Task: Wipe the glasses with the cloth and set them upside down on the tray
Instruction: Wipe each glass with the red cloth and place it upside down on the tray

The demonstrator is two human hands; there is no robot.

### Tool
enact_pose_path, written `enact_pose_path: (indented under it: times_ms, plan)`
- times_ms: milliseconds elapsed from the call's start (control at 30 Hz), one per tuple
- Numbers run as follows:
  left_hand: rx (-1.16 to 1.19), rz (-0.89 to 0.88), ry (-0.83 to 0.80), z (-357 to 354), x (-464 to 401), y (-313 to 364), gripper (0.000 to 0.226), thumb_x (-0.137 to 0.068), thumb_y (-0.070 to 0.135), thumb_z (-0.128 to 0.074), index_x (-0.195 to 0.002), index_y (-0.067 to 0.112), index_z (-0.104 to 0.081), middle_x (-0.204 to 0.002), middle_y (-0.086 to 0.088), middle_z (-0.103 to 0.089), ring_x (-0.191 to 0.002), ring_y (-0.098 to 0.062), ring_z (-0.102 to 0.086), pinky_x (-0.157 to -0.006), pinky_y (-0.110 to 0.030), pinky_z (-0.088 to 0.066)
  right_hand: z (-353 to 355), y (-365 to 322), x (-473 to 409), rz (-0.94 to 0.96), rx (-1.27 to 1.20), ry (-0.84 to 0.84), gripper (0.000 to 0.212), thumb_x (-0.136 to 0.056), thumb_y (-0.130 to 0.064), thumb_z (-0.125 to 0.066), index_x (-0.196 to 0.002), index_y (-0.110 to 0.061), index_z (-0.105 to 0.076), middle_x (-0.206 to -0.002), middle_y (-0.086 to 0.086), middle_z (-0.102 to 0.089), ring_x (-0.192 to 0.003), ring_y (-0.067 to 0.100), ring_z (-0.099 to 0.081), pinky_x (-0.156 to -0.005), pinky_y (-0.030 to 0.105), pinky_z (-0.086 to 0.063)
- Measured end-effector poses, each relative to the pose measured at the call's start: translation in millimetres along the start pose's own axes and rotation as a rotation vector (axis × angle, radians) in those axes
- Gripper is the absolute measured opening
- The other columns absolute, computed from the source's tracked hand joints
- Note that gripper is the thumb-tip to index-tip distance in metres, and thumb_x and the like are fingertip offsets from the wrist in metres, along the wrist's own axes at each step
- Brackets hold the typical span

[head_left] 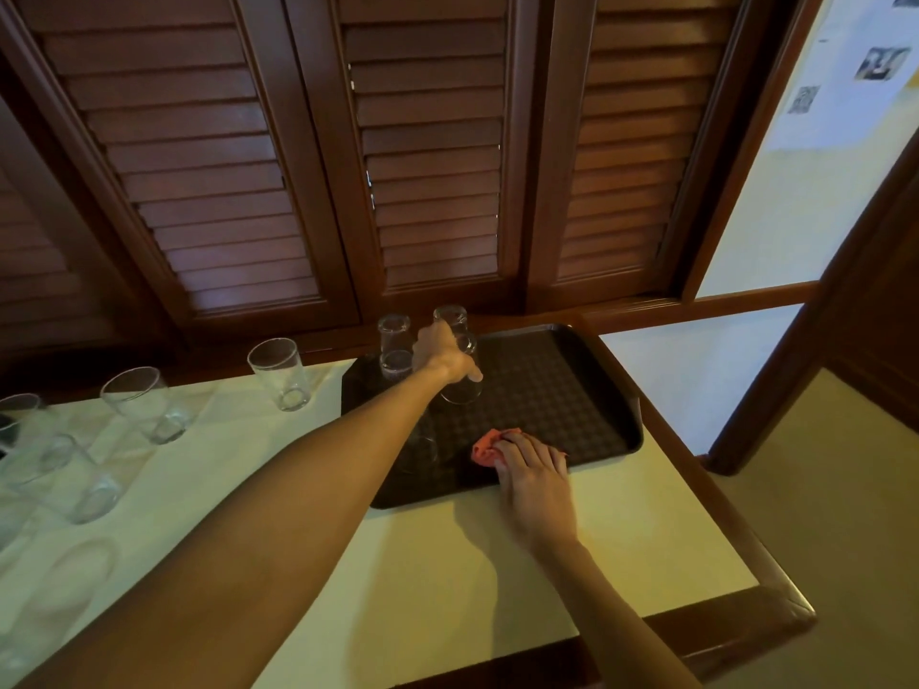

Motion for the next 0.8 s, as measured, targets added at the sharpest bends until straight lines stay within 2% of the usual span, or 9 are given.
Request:
enact_pose_path:
  times_ms: [800]
  plan:
    - [-0.021, 0.047, -0.030, -16.2, -10.9, -6.7, 0.076, -0.074, 0.018, -0.095, -0.138, 0.003, -0.056, -0.144, -0.015, -0.060, -0.134, -0.034, -0.058, -0.106, -0.046, -0.051, -4.6, 2.6, -1.7, 0.001, 0.007, -0.001, 0.043, -0.109, -0.042, -0.030, -0.145, -0.029, -0.050, -0.154, -0.006, -0.046, -0.148, 0.018, -0.034, -0.123, 0.044, -0.024]
Point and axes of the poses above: each hand's wrist, its own x-axis away from the middle knuckle, its own z-axis out of the back of the hand, y = z × x, the point moved 8 cm from there along -x, towards the middle knuckle
